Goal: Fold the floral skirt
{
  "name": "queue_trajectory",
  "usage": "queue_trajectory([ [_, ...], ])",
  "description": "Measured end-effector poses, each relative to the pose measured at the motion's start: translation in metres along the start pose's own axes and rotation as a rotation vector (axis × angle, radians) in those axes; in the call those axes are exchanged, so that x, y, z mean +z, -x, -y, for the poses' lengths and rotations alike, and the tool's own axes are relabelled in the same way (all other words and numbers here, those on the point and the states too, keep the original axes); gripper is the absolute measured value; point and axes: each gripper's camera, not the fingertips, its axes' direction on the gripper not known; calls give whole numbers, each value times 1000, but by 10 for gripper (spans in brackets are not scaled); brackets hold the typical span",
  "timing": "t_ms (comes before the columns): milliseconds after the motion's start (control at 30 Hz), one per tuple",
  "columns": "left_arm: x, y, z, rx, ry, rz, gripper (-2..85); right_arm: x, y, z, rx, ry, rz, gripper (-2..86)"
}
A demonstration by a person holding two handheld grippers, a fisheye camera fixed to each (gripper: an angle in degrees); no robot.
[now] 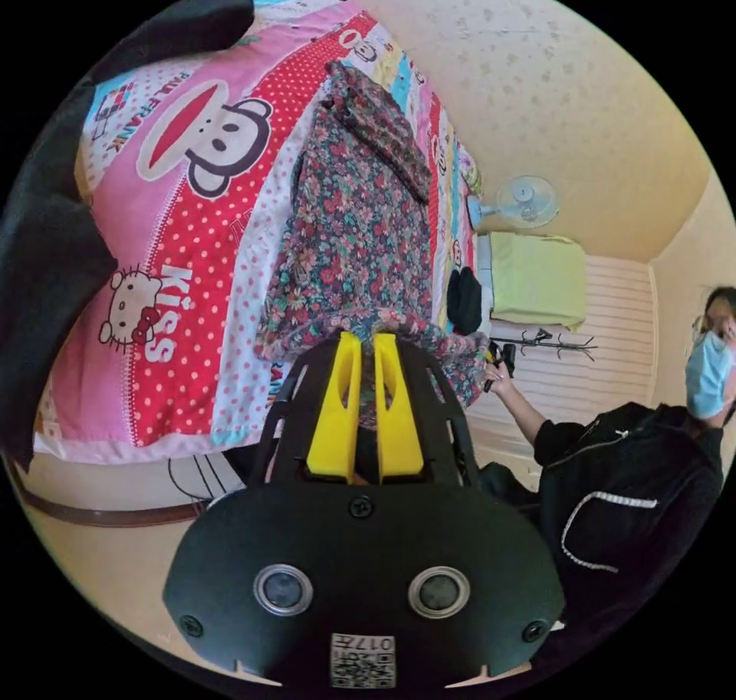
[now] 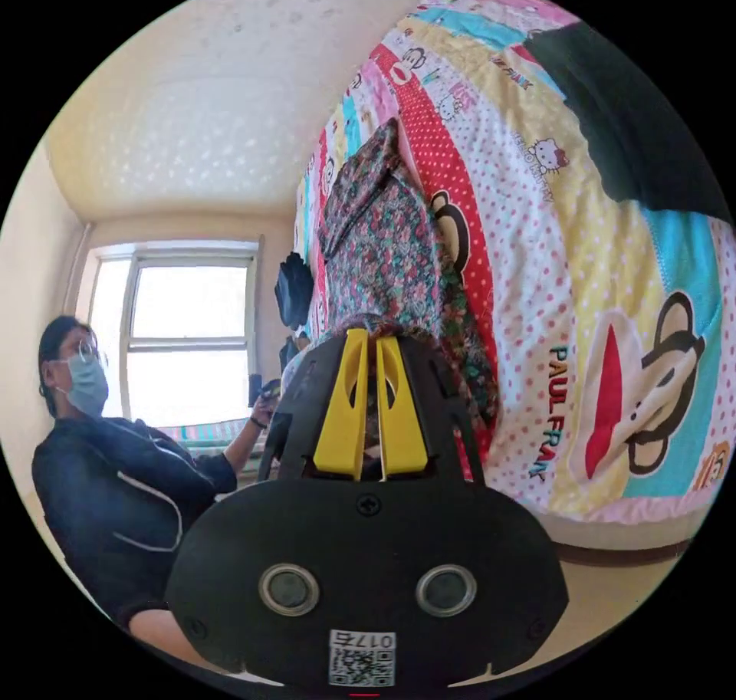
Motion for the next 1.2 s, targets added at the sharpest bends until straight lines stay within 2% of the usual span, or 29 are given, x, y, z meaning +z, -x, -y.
queue_trajectory([
  [100,16,52,30,-98,-43,-201,76,13,-58,20,166,-54,187,57],
  [200,-5,61,24,-108,-126,-265,103,10,-62,16,164,-100,265,71],
  [267,-20,51,11,-76,-144,-216,105,8,-53,10,133,-71,258,76],
  [333,-21,30,-4,-7,-79,-71,105,5,-43,1,87,-27,224,81],
  [467,17,9,-10,72,47,76,115,-7,-32,-26,36,-36,171,86],
  [567,52,12,-3,34,44,180,118,-13,-40,-43,76,-81,219,83],
  [667,86,24,10,-125,116,207,69,-17,-48,-58,125,-133,278,80],
  [767,83,2,25,-147,90,93,31,-22,-48,-67,147,-184,316,76],
  [833,55,-31,45,-106,5,-42,26,-24,-46,-68,146,-206,322,75],
  [933,10,-47,75,-107,-182,-122,30,-21,-40,-60,133,-217,286,76],
  [1067,-9,-22,118,-167,-287,-145,51,-2,-31,-38,100,-188,193,89],
  [1200,3,19,130,-309,-466,-563,67,19,-20,-10,72,-129,41,99],
])
